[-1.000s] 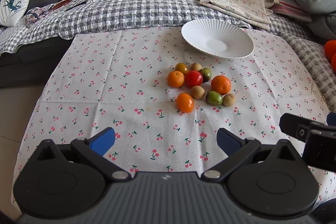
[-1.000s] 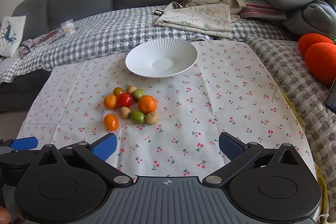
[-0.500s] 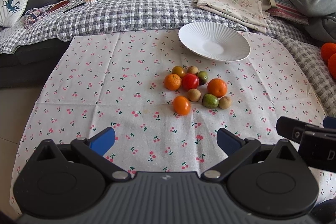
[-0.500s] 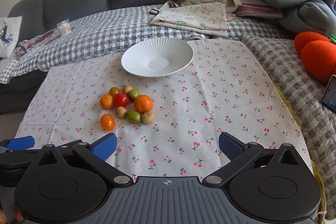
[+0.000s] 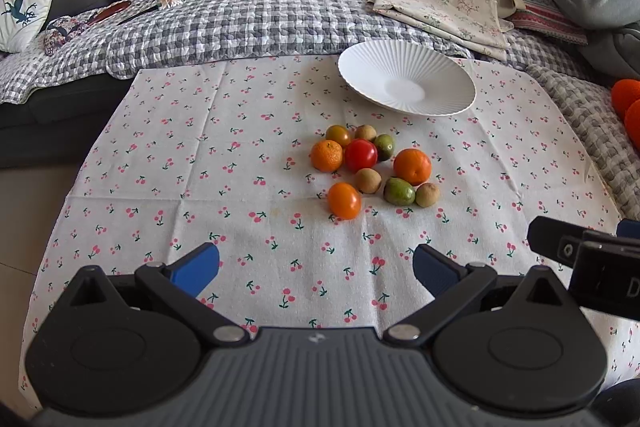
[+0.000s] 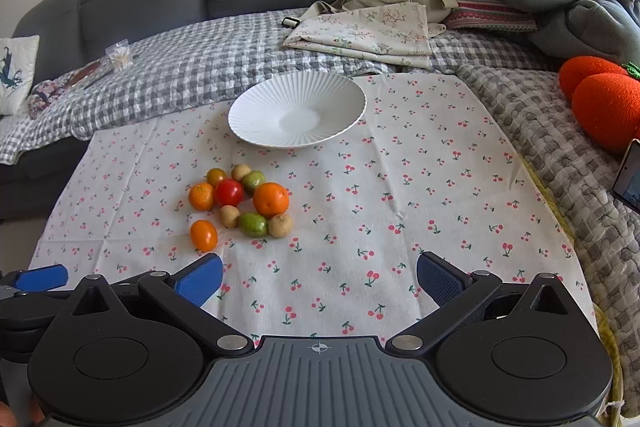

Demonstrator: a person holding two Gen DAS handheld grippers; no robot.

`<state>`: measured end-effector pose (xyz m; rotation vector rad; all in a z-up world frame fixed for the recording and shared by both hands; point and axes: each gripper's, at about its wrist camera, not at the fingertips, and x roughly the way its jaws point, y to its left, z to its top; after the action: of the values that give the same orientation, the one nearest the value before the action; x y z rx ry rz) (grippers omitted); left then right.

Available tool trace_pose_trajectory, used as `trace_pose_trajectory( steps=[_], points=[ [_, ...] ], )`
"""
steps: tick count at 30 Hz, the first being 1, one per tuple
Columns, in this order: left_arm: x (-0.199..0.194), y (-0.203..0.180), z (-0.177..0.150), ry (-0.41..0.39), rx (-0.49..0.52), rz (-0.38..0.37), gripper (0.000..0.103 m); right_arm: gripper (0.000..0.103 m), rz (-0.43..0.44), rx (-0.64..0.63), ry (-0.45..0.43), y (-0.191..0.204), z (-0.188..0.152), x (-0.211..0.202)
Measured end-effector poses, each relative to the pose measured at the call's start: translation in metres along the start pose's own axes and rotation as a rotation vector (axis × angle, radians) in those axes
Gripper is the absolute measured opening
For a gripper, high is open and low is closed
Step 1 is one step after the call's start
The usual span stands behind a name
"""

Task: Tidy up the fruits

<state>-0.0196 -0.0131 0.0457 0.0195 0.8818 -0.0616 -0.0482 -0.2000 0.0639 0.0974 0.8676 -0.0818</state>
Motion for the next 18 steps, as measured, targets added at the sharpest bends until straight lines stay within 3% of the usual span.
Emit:
trace_pose_trajectory(
  steps=[18],
  points=[
    [0.0062,0.0004,-0.0006,0.016,-0.009,-0.003,0.102,0.103,0.006,0.009,0.011,-0.0011,0.0012,0.0036]
  ],
)
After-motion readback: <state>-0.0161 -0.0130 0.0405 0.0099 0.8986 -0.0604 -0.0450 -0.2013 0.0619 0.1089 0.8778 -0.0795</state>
